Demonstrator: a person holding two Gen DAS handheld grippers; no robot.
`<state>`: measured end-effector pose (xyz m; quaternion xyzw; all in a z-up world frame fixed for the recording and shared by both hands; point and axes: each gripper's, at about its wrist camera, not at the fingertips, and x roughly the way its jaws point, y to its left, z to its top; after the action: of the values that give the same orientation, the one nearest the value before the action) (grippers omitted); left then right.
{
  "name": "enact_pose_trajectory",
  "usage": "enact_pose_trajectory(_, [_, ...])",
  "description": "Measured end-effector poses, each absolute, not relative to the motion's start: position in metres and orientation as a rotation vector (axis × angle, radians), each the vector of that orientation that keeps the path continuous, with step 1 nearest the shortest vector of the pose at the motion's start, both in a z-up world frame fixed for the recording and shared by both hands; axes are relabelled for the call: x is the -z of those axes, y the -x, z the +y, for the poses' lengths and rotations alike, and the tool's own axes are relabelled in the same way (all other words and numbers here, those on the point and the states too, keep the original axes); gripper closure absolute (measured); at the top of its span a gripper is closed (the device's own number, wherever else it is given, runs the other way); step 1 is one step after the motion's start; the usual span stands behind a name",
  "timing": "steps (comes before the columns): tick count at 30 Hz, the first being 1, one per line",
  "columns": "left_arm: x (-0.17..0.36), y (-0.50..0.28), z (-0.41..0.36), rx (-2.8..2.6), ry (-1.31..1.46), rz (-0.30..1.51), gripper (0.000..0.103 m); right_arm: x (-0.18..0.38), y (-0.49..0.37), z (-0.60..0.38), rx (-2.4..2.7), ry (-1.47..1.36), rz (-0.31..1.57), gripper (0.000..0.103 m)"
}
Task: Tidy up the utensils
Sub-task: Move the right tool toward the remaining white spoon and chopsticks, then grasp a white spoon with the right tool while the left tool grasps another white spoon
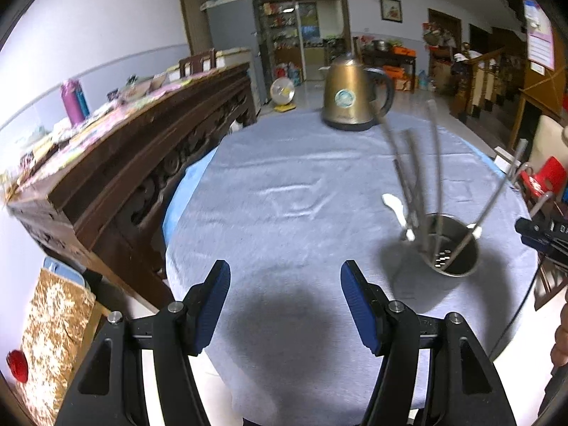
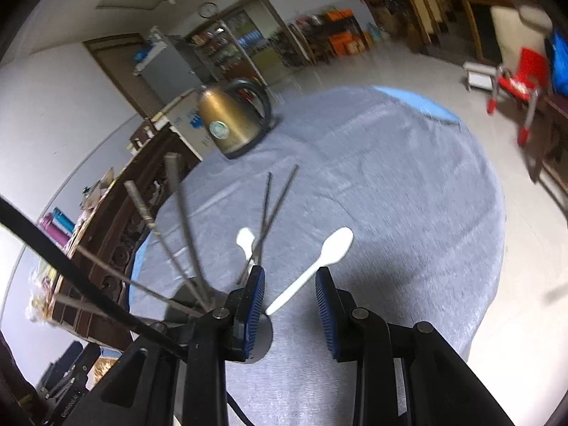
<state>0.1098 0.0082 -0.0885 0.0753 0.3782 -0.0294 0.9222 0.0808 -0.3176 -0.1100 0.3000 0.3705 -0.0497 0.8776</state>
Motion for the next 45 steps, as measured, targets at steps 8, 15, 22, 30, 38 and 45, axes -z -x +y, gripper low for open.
enact_pose_trajectory(8, [0.132,-0.151,0.036,0.014,-0.084,0.915,0.037,0.16,-0.116,-0.342,0.133,-0.759,0.905,0.071])
enact_pose_trajectory(15, [0.158,-0.178,0.046,-0.018,-0.061,0.988,0.037,0.19,-0.148,-0.356,0.15,-0.828,0.976,0.071])
enact_pose_trajectory(22, [0.167,-0.208,0.051,-0.001,-0.047,1.012,0.037,0.207,-0.186,-0.358,0.181,-0.834,1.018,0.054])
enact_pose_trajectory(30, [0.169,-0.269,0.029,0.178,0.004,1.016,0.037,0.208,-0.221,-0.365,0.203,-0.759,1.016,0.08])
enact_pose_trajectory(38, [0.182,-0.328,-0.044,0.466,0.076,1.067,0.038,0.214,-0.217,-0.377,0.169,-0.715,0.968,0.096])
enact_pose_trajectory(45, [0.198,-0.354,-0.106,0.581,0.051,1.151,0.044,0.213,-0.207,-0.394,0.151,-0.734,0.92,0.096])
